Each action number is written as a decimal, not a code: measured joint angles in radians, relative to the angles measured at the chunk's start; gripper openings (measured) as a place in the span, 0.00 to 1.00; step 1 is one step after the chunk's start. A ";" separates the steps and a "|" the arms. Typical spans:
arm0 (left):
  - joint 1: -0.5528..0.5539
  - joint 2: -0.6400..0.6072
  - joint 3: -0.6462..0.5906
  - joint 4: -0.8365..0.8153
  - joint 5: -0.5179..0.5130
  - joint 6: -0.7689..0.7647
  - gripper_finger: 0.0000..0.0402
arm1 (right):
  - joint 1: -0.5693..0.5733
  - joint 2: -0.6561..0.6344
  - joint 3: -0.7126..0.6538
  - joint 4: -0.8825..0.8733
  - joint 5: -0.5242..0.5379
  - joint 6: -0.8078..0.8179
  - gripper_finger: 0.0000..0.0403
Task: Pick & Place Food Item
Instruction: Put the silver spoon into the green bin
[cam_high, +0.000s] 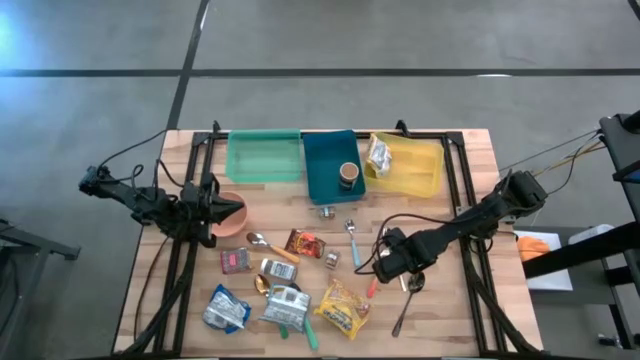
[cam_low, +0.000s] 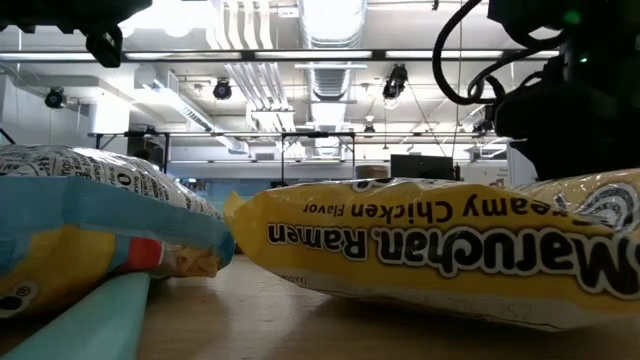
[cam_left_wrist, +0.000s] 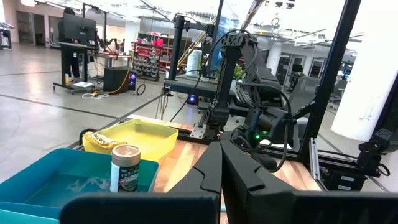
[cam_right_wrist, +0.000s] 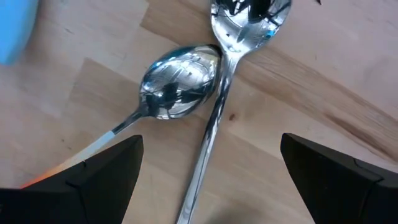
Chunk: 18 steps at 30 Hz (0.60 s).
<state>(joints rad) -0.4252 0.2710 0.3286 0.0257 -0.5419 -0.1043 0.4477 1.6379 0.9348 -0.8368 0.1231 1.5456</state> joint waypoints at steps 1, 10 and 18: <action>0.000 0.000 0.000 0.000 0.000 0.000 0.01 | 0.000 0.000 -0.002 0.000 0.001 0.001 0.93; 0.000 0.000 0.000 0.000 0.000 0.000 0.01 | 0.000 0.000 -0.028 0.008 0.007 0.026 0.93; 0.000 0.000 0.000 0.000 0.000 0.000 0.01 | 0.000 0.000 -0.039 0.024 0.008 0.035 0.72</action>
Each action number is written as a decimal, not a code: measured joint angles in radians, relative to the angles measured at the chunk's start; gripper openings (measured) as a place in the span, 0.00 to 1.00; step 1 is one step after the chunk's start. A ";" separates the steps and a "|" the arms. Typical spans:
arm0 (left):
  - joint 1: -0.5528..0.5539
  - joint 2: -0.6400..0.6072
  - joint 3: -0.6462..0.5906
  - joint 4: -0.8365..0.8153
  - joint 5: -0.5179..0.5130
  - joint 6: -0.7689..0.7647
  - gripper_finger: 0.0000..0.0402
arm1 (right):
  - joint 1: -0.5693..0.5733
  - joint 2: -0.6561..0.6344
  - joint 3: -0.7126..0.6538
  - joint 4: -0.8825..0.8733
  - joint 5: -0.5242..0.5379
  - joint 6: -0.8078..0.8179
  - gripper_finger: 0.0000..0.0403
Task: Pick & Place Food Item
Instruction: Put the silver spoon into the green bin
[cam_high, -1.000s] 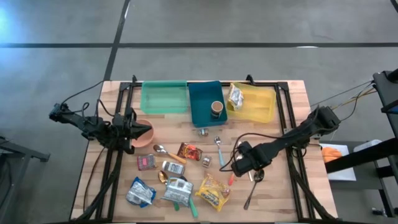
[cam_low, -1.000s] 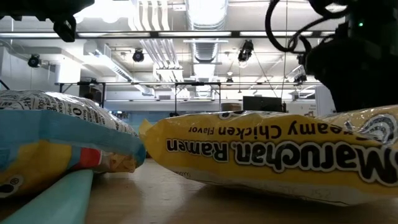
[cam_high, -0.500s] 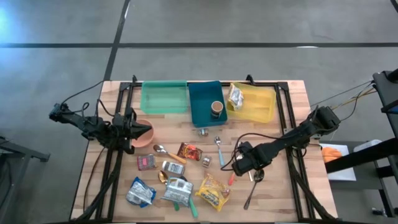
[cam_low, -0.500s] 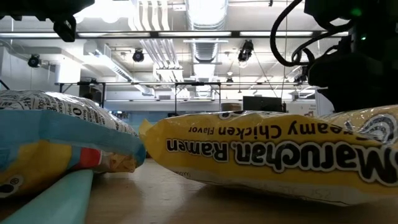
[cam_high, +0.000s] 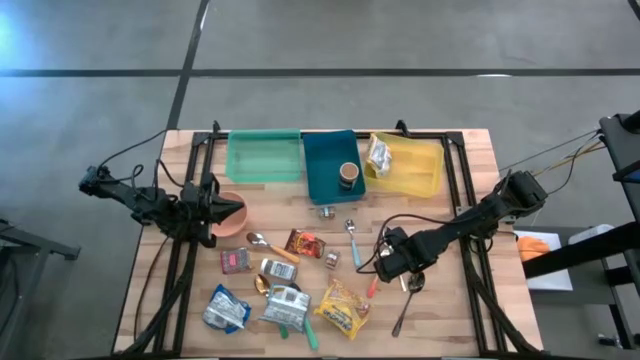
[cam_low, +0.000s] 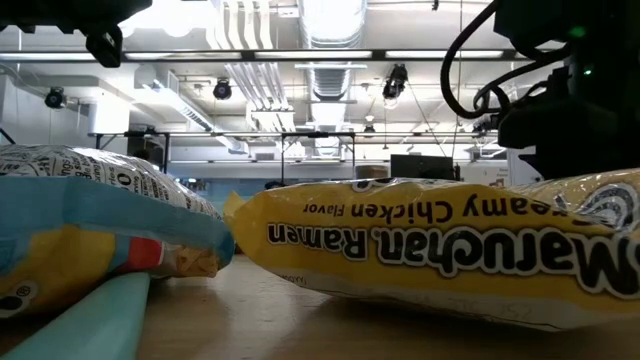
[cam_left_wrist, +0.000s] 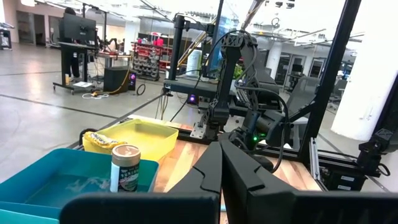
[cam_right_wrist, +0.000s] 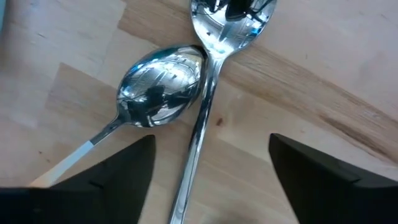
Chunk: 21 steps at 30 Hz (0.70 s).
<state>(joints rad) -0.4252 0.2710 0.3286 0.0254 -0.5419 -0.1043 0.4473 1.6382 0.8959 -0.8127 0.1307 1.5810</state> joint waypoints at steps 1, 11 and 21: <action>0.000 0.000 0.000 0.000 0.000 0.000 0.01 | 0.000 0.000 -0.003 0.005 0.000 0.002 0.69; 0.000 0.000 0.000 0.000 0.000 0.000 0.01 | 0.000 -0.002 -0.058 0.139 -0.005 -0.009 0.47; 0.000 0.000 0.000 0.000 0.000 0.000 0.01 | 0.000 -0.002 -0.068 0.115 -0.004 0.035 0.29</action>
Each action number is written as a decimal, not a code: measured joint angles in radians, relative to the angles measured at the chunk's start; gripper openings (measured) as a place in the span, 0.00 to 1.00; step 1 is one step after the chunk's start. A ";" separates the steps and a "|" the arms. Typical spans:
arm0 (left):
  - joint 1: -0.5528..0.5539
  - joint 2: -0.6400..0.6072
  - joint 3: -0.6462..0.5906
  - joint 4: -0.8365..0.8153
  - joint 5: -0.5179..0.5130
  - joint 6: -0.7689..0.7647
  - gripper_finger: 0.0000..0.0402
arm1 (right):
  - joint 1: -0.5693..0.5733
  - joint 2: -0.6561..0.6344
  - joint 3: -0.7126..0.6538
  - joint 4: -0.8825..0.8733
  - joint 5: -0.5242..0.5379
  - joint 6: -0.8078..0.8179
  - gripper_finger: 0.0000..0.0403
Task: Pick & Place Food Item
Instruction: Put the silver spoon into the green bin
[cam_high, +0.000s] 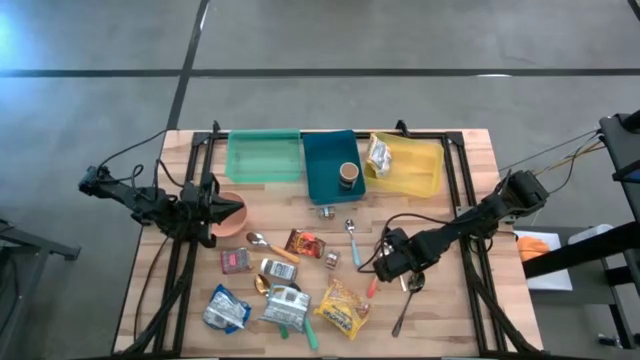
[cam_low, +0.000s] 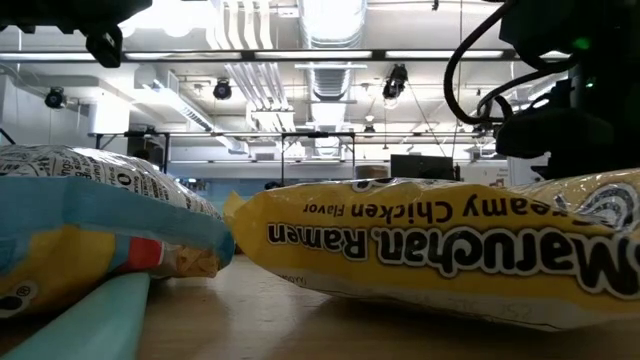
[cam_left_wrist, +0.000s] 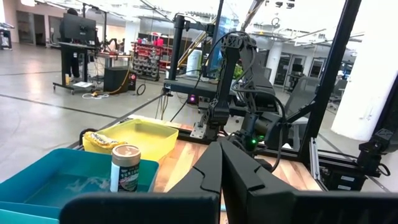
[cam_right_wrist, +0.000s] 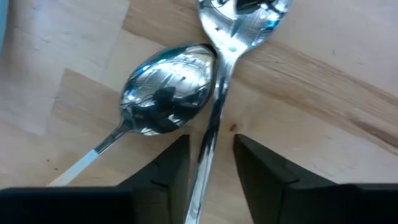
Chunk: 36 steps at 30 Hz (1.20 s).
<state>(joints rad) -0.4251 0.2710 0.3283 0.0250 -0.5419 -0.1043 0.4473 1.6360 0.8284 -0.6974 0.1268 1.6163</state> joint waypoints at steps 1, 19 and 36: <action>0.000 0.000 0.000 0.000 0.000 0.000 0.01 | 0.000 0.000 -0.001 -0.006 0.000 0.005 0.26; 0.000 0.000 0.000 0.001 0.000 0.000 0.01 | 0.000 0.007 0.043 -0.102 0.046 0.012 0.04; 0.026 0.175 0.012 0.152 -0.006 -0.085 0.19 | 0.011 0.004 0.182 -0.130 0.381 -0.213 0.03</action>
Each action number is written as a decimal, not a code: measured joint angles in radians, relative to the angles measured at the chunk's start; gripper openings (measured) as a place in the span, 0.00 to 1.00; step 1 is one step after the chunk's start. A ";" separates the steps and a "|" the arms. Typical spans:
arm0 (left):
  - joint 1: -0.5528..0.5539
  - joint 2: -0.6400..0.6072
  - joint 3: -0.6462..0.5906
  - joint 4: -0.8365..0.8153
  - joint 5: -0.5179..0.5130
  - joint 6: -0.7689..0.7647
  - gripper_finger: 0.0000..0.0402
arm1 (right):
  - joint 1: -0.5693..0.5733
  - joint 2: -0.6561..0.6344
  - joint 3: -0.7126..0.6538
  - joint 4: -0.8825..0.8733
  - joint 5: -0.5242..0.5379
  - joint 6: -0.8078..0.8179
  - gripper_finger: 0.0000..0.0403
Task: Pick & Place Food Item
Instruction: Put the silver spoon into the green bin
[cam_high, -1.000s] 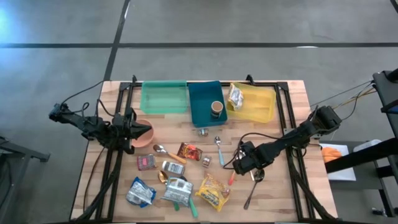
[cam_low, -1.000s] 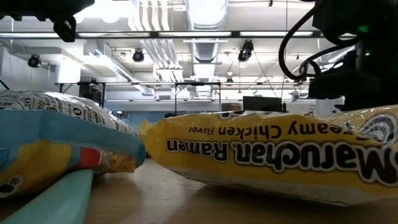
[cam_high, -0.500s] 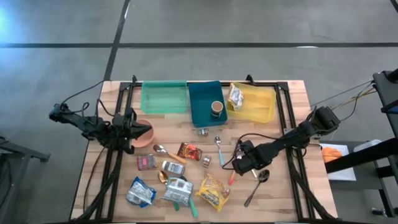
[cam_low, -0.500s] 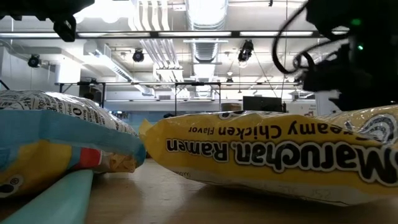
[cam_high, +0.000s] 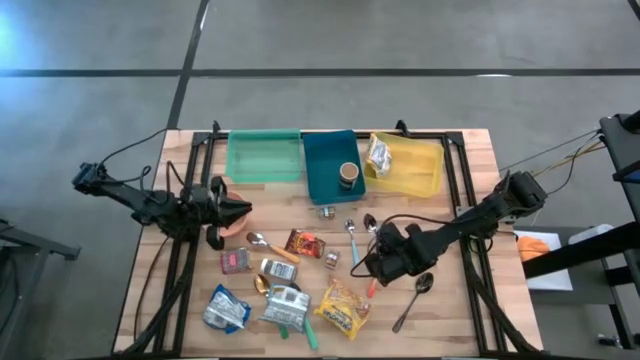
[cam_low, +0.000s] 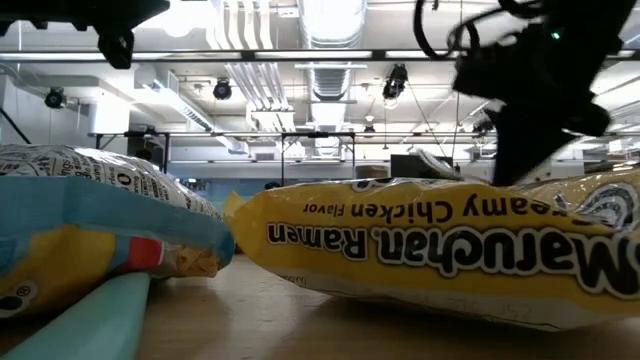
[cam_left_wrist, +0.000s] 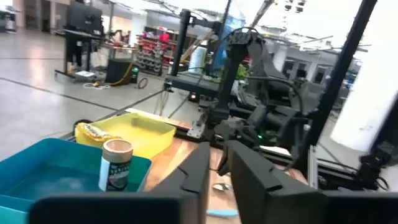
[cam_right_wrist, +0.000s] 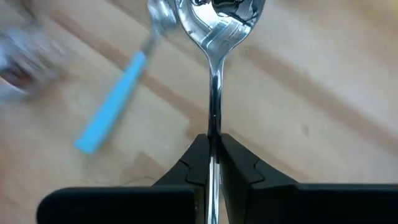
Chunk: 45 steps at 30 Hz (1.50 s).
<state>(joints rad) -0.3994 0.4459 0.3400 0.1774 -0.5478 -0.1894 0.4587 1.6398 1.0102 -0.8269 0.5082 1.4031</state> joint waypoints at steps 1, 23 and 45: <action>0.006 0.020 0.012 0.005 -0.001 -0.011 0.22 | 0.000 0.000 0.007 0.013 0.040 -0.028 0.03; 0.141 0.714 0.235 0.263 0.074 -0.143 0.41 | -0.072 -0.002 0.043 0.945 0.166 -1.078 0.03; 0.139 0.915 0.285 0.465 0.294 -0.052 0.41 | -0.104 -0.001 -0.019 1.213 0.094 -1.192 0.03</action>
<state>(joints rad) -0.2607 1.3609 0.6250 0.6426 -0.2536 -0.2417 0.3550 1.6390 0.9913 0.3857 0.6022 0.2113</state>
